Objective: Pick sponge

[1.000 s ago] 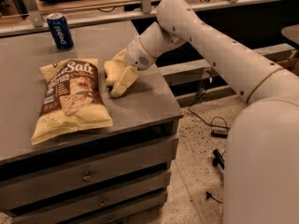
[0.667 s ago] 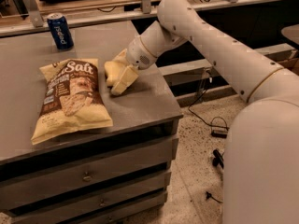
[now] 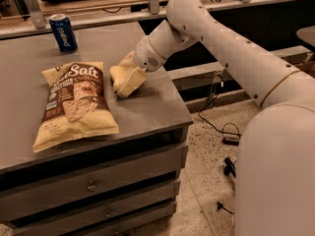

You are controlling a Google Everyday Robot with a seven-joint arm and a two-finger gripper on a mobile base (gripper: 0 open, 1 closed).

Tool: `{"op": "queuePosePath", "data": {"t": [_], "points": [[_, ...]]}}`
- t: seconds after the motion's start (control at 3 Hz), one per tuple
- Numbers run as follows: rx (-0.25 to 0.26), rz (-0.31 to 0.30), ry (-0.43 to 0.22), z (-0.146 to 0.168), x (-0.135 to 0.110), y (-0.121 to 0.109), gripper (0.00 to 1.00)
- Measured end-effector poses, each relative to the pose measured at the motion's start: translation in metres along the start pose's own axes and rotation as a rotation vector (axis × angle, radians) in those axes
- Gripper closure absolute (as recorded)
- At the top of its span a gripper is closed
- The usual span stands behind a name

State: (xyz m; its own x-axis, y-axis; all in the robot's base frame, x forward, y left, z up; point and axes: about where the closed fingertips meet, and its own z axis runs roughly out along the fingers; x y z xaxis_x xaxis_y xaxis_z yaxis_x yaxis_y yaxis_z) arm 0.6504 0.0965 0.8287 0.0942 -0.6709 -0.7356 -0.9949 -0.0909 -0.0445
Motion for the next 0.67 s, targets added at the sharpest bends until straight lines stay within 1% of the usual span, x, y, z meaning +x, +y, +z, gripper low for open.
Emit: {"op": "queuePosePath", "data": {"t": [0.33, 0.67], "points": [[0.104, -0.045, -0.052, -0.061, -0.015, -0.003, 1.00], [0.184, -0.067, -0.087, -0.106, -0.022, -0.006, 1.00]]}}
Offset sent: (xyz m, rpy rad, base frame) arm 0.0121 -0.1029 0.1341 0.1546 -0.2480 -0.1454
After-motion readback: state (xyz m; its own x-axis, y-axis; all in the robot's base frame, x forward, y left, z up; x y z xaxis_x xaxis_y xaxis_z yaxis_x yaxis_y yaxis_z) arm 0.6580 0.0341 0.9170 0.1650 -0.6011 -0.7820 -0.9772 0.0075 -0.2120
